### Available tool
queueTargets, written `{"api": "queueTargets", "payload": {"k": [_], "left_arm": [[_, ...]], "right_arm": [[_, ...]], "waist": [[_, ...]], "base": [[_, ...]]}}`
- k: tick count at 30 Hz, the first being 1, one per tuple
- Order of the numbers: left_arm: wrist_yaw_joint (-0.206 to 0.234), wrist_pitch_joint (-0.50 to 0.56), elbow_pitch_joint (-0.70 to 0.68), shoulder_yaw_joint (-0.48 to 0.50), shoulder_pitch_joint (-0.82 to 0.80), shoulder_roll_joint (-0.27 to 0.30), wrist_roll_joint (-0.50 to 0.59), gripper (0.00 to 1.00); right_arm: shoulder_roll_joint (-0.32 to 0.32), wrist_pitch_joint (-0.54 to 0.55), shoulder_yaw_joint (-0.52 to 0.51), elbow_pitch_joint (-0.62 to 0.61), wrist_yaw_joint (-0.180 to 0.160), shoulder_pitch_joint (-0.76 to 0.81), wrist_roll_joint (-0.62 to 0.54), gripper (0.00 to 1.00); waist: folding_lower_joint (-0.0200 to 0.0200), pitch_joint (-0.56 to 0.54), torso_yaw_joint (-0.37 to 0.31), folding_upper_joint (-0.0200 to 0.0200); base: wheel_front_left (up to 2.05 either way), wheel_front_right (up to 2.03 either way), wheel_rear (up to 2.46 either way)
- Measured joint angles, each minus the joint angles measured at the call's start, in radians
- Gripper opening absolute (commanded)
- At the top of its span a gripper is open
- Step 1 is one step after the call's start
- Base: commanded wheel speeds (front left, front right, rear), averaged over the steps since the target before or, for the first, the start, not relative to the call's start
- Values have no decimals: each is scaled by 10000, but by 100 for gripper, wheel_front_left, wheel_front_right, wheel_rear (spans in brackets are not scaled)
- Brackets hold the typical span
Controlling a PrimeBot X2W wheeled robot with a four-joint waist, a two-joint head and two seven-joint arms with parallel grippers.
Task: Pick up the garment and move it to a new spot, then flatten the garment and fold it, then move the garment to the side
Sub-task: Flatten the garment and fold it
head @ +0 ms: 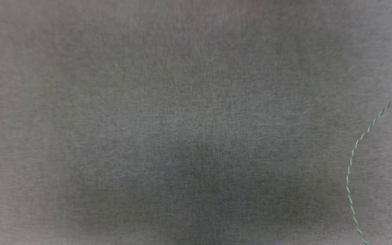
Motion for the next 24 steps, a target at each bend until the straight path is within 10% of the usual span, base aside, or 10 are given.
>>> {"api": "queueTargets", "payload": {"k": [11,24], "left_arm": [[98,-525,-234,552,-1408,-815,224,0],[-397,-548,466,1266,677,-1034,86,0]], "right_arm": [[-19,-247,-1889,-1900,0,-182,-1588,0],[-6,-247,-690,-416,0,775,13,0]], "waist": [[0,1941,178,0],[0,2147,575,0]], "base": [[0,0,0],[0,0,0]]}}
